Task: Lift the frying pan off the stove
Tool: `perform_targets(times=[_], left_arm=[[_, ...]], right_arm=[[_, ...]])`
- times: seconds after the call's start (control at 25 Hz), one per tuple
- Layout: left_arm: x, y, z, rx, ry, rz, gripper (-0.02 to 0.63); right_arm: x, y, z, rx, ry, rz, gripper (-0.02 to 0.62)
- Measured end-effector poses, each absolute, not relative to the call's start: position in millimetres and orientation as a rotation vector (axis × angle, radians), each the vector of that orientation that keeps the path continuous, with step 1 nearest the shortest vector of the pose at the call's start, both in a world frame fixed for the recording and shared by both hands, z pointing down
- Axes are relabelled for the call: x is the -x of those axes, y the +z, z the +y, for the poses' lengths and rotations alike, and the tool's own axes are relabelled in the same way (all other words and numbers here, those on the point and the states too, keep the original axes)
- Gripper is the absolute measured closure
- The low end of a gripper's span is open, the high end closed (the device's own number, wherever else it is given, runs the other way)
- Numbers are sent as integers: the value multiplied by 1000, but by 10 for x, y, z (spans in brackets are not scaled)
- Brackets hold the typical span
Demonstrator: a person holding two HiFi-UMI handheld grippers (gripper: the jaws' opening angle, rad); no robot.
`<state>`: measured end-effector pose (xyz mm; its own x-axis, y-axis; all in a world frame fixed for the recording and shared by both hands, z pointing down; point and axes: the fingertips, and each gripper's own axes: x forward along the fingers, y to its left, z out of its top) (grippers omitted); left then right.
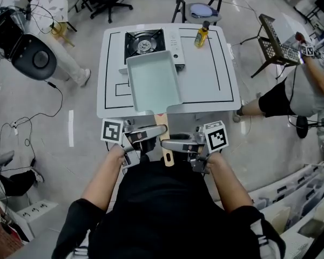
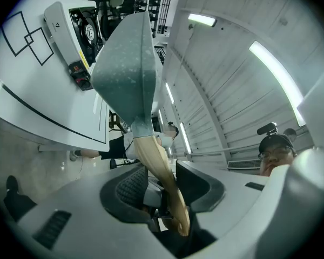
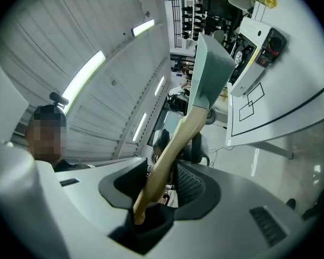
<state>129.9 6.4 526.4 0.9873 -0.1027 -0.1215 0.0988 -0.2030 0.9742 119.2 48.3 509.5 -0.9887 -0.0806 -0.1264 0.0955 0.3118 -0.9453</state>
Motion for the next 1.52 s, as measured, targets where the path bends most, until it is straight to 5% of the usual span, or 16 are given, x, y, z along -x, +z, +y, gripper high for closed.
perform_targets(times=[0.68,1.52], left_arm=[[-512,5290,654,-1746,-106,134,437],[-921,5258,649,-1650,-157,103,431]], right_arm=[[-382,5099,1035,54,-1734,2405,422],[-802,5051,999,-75,-1758,2304,408]])
